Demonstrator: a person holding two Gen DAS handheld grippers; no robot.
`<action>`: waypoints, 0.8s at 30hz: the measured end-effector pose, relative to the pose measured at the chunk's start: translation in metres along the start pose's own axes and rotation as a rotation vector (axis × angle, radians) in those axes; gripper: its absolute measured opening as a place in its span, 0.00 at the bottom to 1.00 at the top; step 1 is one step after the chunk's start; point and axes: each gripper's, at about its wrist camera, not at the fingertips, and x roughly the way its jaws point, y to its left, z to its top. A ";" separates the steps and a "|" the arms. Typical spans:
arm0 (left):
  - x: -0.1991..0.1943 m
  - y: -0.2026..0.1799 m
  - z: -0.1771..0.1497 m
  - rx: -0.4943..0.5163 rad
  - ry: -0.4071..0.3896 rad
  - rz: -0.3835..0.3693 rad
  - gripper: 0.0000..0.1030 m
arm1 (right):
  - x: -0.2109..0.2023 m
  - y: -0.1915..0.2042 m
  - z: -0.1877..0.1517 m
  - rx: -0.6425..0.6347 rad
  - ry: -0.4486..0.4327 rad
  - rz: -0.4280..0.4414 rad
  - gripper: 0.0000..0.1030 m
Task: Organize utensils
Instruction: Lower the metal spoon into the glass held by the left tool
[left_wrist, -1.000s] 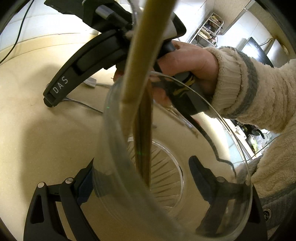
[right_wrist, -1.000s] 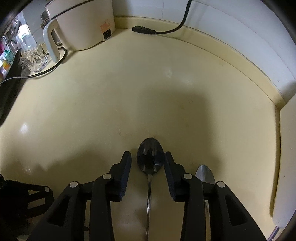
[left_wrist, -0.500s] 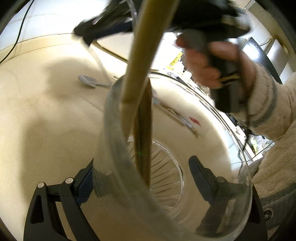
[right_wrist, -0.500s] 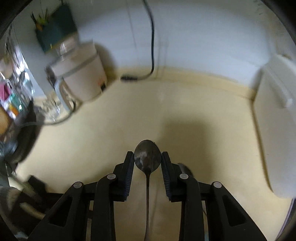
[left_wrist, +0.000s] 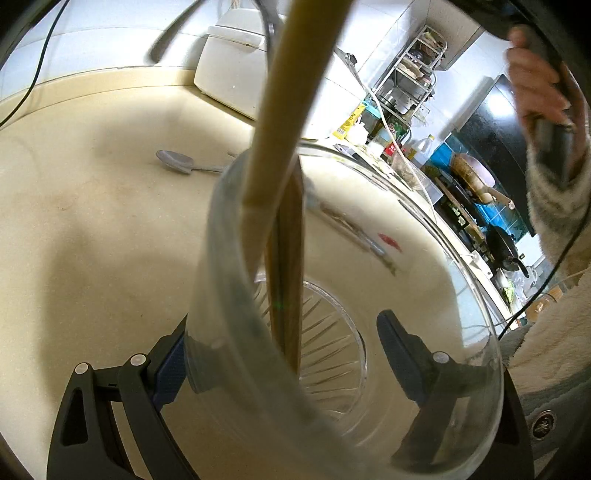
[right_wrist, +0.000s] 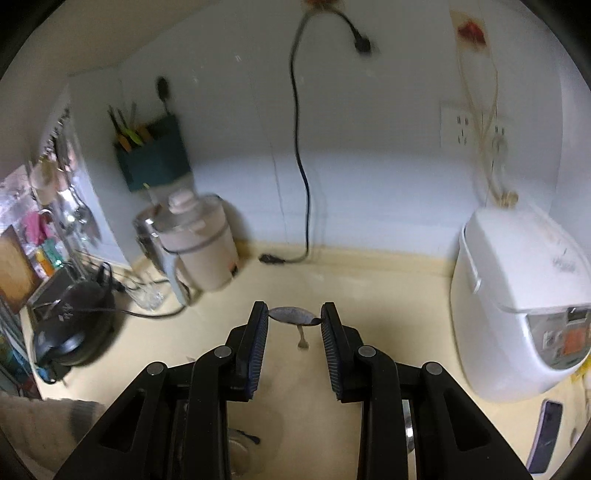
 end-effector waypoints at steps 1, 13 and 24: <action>0.000 0.000 0.000 0.000 0.000 0.000 0.91 | -0.008 0.003 0.004 -0.003 -0.002 0.014 0.29; 0.000 0.000 0.000 0.000 0.000 0.000 0.91 | -0.050 0.030 -0.008 0.038 0.053 0.125 0.29; 0.000 0.000 0.000 0.000 0.000 0.000 0.91 | 0.022 0.039 -0.061 0.080 0.271 0.154 0.29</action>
